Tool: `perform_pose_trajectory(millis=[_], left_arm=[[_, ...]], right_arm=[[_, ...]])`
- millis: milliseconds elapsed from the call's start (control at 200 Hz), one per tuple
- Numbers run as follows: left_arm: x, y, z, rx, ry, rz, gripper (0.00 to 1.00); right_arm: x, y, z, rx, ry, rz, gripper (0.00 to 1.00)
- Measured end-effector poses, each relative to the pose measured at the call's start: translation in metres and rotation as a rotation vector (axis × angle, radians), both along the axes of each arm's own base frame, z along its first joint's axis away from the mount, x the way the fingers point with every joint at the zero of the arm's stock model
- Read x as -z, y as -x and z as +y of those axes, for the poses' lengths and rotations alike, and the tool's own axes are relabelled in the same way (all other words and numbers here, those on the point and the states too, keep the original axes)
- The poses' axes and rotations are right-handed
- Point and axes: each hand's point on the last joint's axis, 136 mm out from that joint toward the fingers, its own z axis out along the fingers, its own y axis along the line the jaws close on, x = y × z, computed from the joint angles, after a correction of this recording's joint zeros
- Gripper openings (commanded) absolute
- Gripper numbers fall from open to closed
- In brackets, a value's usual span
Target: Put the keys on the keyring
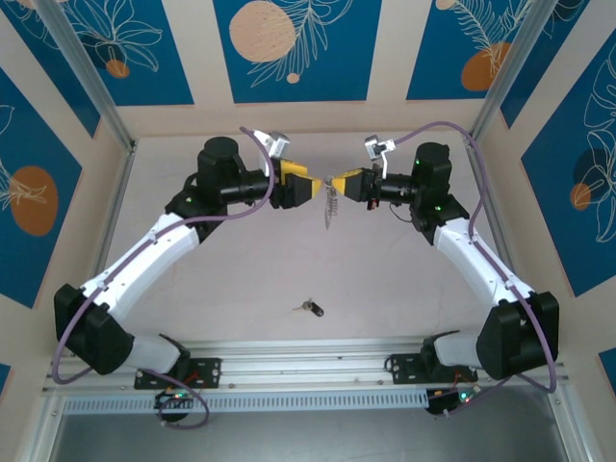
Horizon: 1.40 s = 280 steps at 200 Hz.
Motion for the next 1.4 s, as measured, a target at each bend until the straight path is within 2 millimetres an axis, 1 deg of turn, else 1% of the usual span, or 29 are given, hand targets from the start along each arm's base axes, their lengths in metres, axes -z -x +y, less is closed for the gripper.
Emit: perform_pose_trajectory(millis=[125, 265, 395, 560, 650, 800, 1000, 1265, 1400], left_arm=[[-0.011, 0.003, 0.004, 0.024, -0.022, -0.045, 0.74], [-0.019, 0.009, 0.001, 0.079, -0.035, -0.072, 0.72], [-0.013, 0.011, -0.003, 0.126, -0.050, -0.058, 0.71], [0.001, 0.009, -0.009, 0.155, -0.067, -0.017, 0.69], [0.004, 0.008, -0.010, 0.162, -0.069, -0.004, 0.67], [0.000, 0.009, -0.011, 0.169, -0.053, -0.002, 0.63], [-0.008, 0.009, -0.015, 0.185, -0.012, -0.004, 0.53], [-0.007, 0.007, -0.018, 0.198, 0.011, 0.019, 0.47], [-0.003, 0.008, -0.019, 0.201, 0.013, 0.035, 0.45]], right_arm=[[0.003, 0.003, 0.000, -0.016, 0.020, -0.007, 0.00], [-0.001, 0.009, 0.000, -0.036, 0.024, -0.024, 0.00], [-0.008, 0.013, 0.000, -0.052, 0.017, -0.040, 0.00], [-0.011, 0.014, 0.000, -0.056, 0.010, -0.045, 0.00], [-0.013, 0.015, 0.001, -0.058, 0.005, -0.048, 0.00], [-0.016, 0.016, 0.002, -0.063, -0.002, -0.054, 0.00], [-0.022, 0.018, 0.006, -0.075, -0.009, -0.064, 0.00], [-0.024, 0.019, 0.007, -0.077, -0.010, -0.068, 0.00], [-0.025, 0.019, 0.007, -0.076, -0.012, -0.072, 0.00]])
